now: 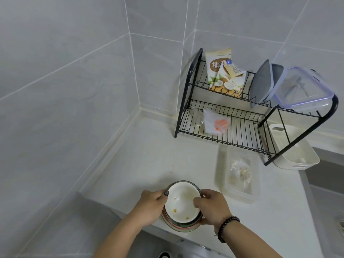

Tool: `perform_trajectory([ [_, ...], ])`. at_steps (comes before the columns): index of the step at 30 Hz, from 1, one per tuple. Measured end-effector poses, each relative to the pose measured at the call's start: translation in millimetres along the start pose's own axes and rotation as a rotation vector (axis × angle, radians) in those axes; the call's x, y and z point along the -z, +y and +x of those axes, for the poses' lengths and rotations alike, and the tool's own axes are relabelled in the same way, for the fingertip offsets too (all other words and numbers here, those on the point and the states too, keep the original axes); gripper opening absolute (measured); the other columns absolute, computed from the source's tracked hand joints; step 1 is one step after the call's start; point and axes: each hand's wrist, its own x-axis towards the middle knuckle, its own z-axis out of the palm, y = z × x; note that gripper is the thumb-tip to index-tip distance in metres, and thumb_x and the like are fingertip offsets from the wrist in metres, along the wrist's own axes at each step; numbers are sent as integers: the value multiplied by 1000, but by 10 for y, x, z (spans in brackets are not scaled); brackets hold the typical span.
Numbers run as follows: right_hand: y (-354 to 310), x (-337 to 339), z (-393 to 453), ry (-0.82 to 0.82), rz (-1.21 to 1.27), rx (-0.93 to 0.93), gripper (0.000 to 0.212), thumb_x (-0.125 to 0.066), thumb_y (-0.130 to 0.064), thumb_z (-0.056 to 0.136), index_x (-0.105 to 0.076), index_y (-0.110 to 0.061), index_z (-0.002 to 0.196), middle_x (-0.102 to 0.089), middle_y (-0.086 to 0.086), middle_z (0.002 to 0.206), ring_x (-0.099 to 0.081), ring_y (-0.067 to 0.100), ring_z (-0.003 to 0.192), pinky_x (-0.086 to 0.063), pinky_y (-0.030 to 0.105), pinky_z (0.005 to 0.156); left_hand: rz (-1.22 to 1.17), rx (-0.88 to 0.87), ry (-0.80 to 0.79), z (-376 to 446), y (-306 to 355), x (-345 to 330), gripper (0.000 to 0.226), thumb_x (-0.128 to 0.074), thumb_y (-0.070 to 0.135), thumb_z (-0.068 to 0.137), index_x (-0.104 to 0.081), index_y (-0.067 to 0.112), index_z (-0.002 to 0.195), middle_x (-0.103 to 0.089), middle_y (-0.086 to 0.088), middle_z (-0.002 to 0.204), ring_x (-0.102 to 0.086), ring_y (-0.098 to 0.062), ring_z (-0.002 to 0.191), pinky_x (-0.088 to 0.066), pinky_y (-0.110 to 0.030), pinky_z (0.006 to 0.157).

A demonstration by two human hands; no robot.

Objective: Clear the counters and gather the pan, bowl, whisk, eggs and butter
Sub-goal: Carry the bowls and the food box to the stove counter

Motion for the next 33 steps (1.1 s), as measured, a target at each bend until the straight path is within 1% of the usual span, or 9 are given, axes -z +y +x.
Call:
perform_trajectory([
  [3, 0, 16, 15, -22, -28, 5, 17, -57, -4, 67, -70, -10, 76, -63, 5, 72, -60, 26, 71, -58, 51, 69, 21, -85, 65, 3, -5, 4, 42, -51, 20, 98, -40, 0, 63, -23, 0, 59, -20, -13, 57, -17, -22, 50],
  [6, 3, 43, 12, -49, -68, 12, 19, -60, -5, 70, -70, -14, 83, -65, 4, 77, -62, 25, 75, -59, 45, 69, 21, -176, 98, 15, -26, -15, 48, -52, 19, 98, -25, 9, 60, -16, 2, 58, -15, -12, 56, -12, -23, 51],
  [15, 6, 153, 54, -93, -155, 48, 41, -67, -16, 71, -59, -17, 111, -66, 1, 95, -64, 20, 90, -58, 41, 80, -115, -107, 175, -28, -72, -168, 35, -53, 22, 99, -60, 13, 66, -42, 4, 63, -38, -9, 58, -31, -28, 63],
  [17, 17, 175, 49, -88, -166, 93, 38, -68, -21, 76, -56, -17, 112, -62, -2, 101, -61, 16, 91, -55, 32, 78, -239, -38, 212, -41, -78, -213, 22, -55, 23, 97, -71, 27, 83, -67, 14, 81, -60, -5, 76, -48, -27, 78],
  [19, 39, 187, 19, -61, -159, 145, 44, -69, -31, 80, -49, -23, 119, -49, -2, 117, -53, 13, 99, -44, 23, 81, -353, 51, 260, -62, -87, -262, 14, -56, 26, 96, -67, 34, 101, -68, 9, 107, -62, -11, 101, -51, -37, 94],
  [23, 157, 187, 27, -82, -29, 150, 79, -61, -60, 62, -40, -34, 134, -34, 0, 131, -46, 17, 113, -38, 32, 100, -556, 217, 254, -162, -1, -374, 19, -47, 39, 99, -58, 29, 110, -62, 3, 109, -60, -13, 99, -51, -31, 72],
  [25, 212, 188, 68, -148, 50, 82, 84, -60, -63, 60, -37, -37, 137, -34, 0, 135, -44, 18, 120, -39, 40, 105, -625, 273, 225, -204, 23, -427, 27, -42, 48, 99, -57, 28, 108, -63, 0, 107, -62, -17, 99, -52, -33, 74],
  [29, 264, 183, 115, -302, 195, -29, 56, -61, -52, 84, -41, -36, 134, -47, -7, 130, -49, 14, 115, -46, 46, 97, -731, 337, 167, -220, -82, -498, 43, -40, 57, 96, -62, 23, 112, -69, -4, 104, -65, -23, 99, -53, -46, 92],
  [33, 298, 189, 157, -341, 239, -53, 37, -58, -46, 87, -52, -36, 122, -56, -11, 119, -55, 10, 106, -49, 47, 93, -755, 362, 127, -241, -89, -525, 47, -41, 57, 96, -63, 20, 116, -70, -5, 103, -63, -24, 97, -53, -45, 90],
])
